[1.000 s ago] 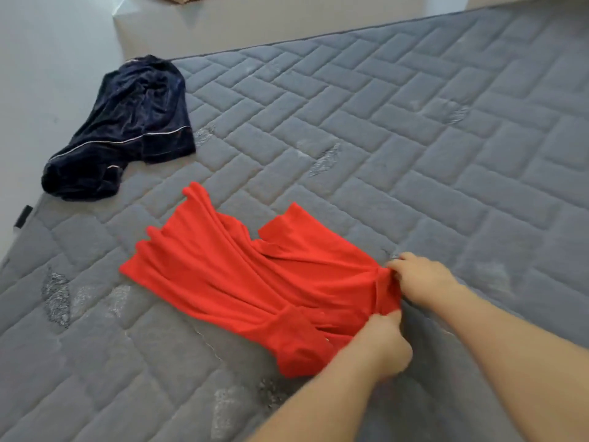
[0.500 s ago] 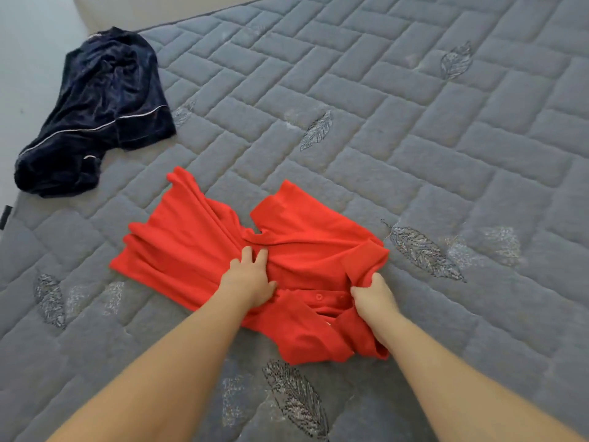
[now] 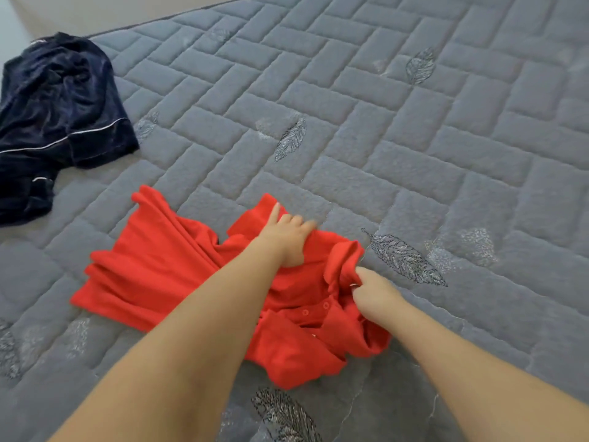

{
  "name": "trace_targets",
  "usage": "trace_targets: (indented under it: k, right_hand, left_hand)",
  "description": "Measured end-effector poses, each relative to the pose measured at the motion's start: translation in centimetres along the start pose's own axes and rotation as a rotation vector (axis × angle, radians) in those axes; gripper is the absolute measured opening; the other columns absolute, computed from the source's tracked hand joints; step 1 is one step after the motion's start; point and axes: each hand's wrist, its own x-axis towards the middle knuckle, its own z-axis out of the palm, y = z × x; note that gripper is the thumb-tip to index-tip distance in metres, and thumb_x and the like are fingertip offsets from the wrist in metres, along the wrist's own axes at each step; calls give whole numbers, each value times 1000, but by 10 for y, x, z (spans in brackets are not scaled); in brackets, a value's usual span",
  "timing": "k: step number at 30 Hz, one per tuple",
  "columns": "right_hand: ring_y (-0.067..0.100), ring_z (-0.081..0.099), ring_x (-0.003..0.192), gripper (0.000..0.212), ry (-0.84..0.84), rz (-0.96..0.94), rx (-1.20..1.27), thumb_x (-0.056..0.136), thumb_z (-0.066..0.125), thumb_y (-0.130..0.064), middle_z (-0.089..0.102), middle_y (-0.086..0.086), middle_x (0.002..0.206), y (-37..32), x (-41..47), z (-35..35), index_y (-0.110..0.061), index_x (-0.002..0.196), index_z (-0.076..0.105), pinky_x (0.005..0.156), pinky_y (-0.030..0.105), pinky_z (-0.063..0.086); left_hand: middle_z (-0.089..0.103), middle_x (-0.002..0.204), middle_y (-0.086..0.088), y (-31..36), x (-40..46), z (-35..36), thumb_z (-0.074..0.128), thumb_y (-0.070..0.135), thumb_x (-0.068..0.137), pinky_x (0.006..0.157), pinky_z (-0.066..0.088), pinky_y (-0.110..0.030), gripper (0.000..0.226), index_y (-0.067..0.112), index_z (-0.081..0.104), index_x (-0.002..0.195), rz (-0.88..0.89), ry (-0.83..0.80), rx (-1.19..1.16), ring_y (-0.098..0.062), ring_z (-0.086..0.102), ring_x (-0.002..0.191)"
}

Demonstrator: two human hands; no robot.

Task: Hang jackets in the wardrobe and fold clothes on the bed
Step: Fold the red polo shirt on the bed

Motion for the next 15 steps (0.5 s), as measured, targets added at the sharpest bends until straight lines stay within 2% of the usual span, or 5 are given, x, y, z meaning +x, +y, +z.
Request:
trace_targets:
  k: [3, 6, 9, 12, 15]
  right_hand:
    - [36, 57, 107, 11, -3, -74, -203, 89, 45, -9, 64, 18, 112, -22, -9, -24, -11, 96, 53, 78, 36, 41]
    - [34, 58, 104, 21, -32, -103, -321, 86, 53, -30, 60, 13, 110, -59, -37, -53, -14, 96, 45, 77, 35, 43]
    - [33, 59, 105, 23, -40, -239, -393, 81, 55, -24, 59, 13, 113, -125, -78, -86, -15, 100, 44, 83, 36, 47]
    - [36, 60, 109, 19, 85, -340, -387, 86, 52, -15, 62, 18, 116, -201, -131, -134, -10, 103, 58, 87, 38, 48]
    - [39, 62, 105, 24, 276, -346, -251, 93, 54, -23, 66, 23, 109, -261, -189, -185, -7, 103, 69, 84, 41, 49]
  left_hand:
    - [61, 113, -12, 3, -20, -14, 57, 35, 86, 92, 35, -34, 33, 12, 65, 109, 18, 63, -155, -31, 51, 109]
    - [55, 62, -6, -16, -67, -59, 59, 37, 74, 57, 33, -32, 27, 14, 55, 60, -182, 227, -852, -16, 50, 57]
    - [38, 49, 5, -48, -134, -131, 63, 30, 85, 48, 26, -29, 39, 19, 43, 54, -297, 496, -1170, -7, 32, 44]
    - [31, 45, 14, -74, -218, -221, 61, 19, 94, 44, 21, -26, 50, 24, 36, 52, -401, 868, -1277, -2, 26, 44]
    - [32, 50, 14, -84, -309, -295, 57, 24, 96, 47, 23, -28, 46, 25, 35, 55, -479, 1137, -1253, -3, 27, 48]
